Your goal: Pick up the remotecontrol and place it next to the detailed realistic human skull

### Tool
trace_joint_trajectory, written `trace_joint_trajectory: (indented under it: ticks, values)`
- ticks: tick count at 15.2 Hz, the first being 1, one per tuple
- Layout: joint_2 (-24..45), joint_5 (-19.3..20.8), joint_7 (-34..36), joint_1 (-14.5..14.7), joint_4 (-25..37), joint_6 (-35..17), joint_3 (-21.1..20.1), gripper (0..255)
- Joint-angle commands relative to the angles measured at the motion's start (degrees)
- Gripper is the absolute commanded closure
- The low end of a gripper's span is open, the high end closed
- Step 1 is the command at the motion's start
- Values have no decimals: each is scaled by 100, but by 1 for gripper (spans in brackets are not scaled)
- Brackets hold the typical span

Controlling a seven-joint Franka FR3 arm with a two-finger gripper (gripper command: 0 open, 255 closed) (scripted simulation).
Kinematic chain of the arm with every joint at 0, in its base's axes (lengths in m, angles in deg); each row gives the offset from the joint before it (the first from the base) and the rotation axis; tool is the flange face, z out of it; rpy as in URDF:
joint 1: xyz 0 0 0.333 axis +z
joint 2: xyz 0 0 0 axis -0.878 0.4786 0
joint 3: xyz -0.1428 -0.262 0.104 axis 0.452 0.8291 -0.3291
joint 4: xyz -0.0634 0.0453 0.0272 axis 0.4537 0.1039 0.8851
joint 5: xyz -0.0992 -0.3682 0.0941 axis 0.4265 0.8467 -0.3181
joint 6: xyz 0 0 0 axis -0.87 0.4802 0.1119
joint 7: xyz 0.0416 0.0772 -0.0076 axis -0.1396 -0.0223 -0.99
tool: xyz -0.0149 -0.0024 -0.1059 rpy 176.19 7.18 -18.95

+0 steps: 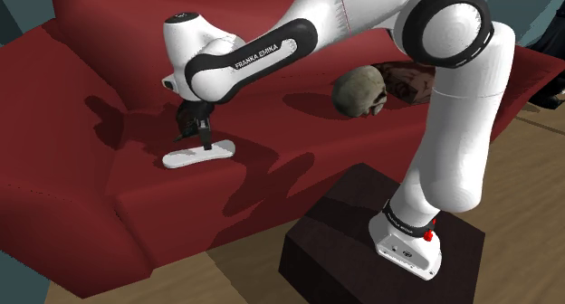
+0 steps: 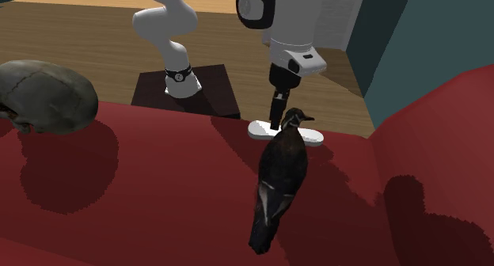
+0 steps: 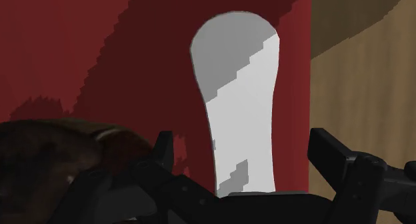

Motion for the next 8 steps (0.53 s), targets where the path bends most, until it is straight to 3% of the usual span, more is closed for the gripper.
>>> trace_joint_trajectory:
  ticks: [1,8]
  values:
    - [383,100,-134,126,372,31,-75,0]
    - [610,189,-89,138,215,-343,-34,0]
